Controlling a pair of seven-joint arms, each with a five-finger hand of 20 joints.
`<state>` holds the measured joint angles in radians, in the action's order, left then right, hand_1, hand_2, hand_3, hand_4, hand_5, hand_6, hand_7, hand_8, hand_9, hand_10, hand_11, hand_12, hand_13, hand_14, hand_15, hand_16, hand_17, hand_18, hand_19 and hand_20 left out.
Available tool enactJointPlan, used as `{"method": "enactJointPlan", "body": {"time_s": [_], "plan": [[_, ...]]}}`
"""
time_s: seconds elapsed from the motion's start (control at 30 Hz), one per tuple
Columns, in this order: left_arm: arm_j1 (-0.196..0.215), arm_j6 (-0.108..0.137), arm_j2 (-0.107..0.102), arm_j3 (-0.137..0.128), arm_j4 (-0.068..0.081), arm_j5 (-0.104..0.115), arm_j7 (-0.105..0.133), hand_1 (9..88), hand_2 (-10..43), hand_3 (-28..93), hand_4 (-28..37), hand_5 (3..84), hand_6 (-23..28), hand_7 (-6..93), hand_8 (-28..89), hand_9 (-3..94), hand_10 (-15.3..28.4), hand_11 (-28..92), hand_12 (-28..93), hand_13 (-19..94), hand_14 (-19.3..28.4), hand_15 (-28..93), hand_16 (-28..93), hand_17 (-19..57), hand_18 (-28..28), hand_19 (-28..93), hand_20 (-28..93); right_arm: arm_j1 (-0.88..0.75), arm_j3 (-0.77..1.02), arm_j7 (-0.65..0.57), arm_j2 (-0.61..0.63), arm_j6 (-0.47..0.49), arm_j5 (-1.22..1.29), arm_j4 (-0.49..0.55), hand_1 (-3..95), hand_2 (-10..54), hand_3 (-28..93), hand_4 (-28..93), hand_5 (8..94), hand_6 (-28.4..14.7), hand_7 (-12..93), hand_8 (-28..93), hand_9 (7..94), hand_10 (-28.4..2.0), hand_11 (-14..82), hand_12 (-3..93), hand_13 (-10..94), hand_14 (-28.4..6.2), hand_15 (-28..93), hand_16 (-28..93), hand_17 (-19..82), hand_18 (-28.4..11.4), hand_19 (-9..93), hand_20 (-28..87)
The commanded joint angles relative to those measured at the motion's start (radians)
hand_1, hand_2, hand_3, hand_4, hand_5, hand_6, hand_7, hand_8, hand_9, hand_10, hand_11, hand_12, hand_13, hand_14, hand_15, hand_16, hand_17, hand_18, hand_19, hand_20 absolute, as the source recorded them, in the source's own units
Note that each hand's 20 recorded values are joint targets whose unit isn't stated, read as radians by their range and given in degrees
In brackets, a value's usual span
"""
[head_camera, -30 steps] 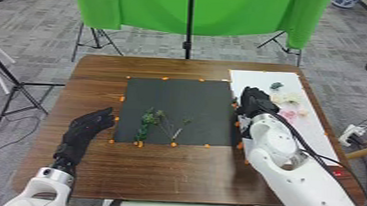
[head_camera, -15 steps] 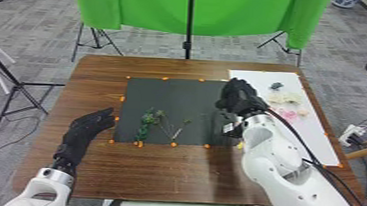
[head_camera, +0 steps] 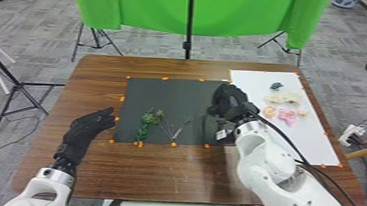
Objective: Arrange flowers
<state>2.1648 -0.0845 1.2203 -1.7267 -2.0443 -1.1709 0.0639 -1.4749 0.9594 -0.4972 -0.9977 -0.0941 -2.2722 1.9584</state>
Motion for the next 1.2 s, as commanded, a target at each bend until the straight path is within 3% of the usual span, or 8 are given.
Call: {"method": "enactJointPlan", "body": {"time_s": [0.03,0.33,0.5,0.7,0.9,0.97,1.03,1.2], "plan": [[0.013,-0.014,0.008,-0.001,-0.001,0.000,-0.009,25.9,-3.3,67,-20.8,44.6,6.5,7.3,-5,40.4,13.8,16,10,30,18.5,25,-1,1.9,14.5,12,20,-0.029,-0.040,0.047,0.012,0.022,-0.029,0.001,87.7,-9.4,-28,59,77.9,-3.9,39,22,88.0,-10.8,55.0,24.8,94,-1.8,70,28,75,-9.3,93,64],[0.015,-0.015,0.008,0.000,-0.001,-0.001,-0.008,25.9,-3.4,67,-20.8,44.6,6.5,7.2,-5,40.4,13.8,16,10,30,18.5,25,-1,1.9,14.5,12,20,-0.074,-0.021,0.061,0.045,0.077,-0.039,0.014,86.2,-8.4,-28,54,74.7,-1.9,40,19,85.8,-11.5,54.2,25.6,92,-2.4,67,32,71,-9.9,93,63],[0.013,-0.021,0.009,-0.002,0.000,-0.002,-0.010,26.0,-3.4,67,-20.8,44.6,6.5,7.3,-5,40.4,13.9,16,10,30,18.5,25,-1,1.9,14.5,12,20,-0.082,-0.004,0.067,0.056,0.099,-0.023,0.020,83.4,-9.5,-28,49,73.6,-1.7,33,17,84.4,-12.1,53.8,25.7,91,-2.6,67,32,70,-10.2,93,63],[0.010,-0.024,0.009,0.000,0.001,-0.002,-0.008,26.1,-3.4,67,-20.7,44.6,6.5,7.3,-5,40.2,13.8,16,10,30,18.5,25,-1,1.9,14.5,12,20,-0.073,-0.005,0.075,0.054,0.088,-0.026,0.012,80.7,-9.5,-28,43,73.6,-1.9,29,17,83.8,-12.3,53.9,25.7,90,-2.9,67,32,69,-10.7,93,63],[0.014,-0.025,0.009,-0.001,-0.001,-0.003,-0.006,26.2,-3.6,67,-20.5,44.5,6.4,7.3,-5,40.2,13.9,16,10,30,18.4,24,-1,1.9,14.5,12,20,-0.089,0.030,0.063,0.052,0.063,-0.025,0.042,77.2,-9.5,-28,46,73.2,-1.9,27,16,83.5,-12.5,53.7,25.9,90,-3.0,67,32,69,-10.9,93,63],[0.018,-0.024,0.009,-0.002,-0.002,-0.002,-0.006,26.2,-3.6,67,-20.5,44.4,6.3,7.4,-5,40.2,13.7,16,10,30,18.5,24,-1,1.9,14.5,12,20,-0.101,0.056,0.040,0.054,0.076,-0.020,0.061,53.6,-9.5,31,5,73.1,-1.8,26,13,83.4,-12.6,53.4,26.1,90,-3.3,67,32,68,-11.2,93,63],[0.017,-0.024,0.009,-0.001,-0.001,-0.002,-0.006,26.3,-3.5,66,-20.6,44.4,6.3,7.4,-5,40.2,13.8,16,10,30,18.5,25,-1,1.9,14.5,12,20,-0.116,0.085,0.016,0.065,0.115,-0.011,0.086,36.7,-9.4,61,-11,73.4,-1.4,27,-4,83.4,-13.1,52.9,26.1,90,-3.6,67,32,68,-11.4,93,63],[0.015,-0.024,0.004,-0.002,-0.002,-0.001,-0.006,26.3,-3.5,66,-20.6,44.4,6.3,7.3,-5,40.2,13.8,16,10,30,18.5,25,-1,1.9,14.5,12,20,-0.186,0.156,-0.017,0.087,0.215,0.029,0.138,27.2,2.2,65,-13,76.8,-2.4,22,-8,86.1,-14.0,50.9,25.3,91,-4.9,67,31,69,-13.0,93,64]]}}
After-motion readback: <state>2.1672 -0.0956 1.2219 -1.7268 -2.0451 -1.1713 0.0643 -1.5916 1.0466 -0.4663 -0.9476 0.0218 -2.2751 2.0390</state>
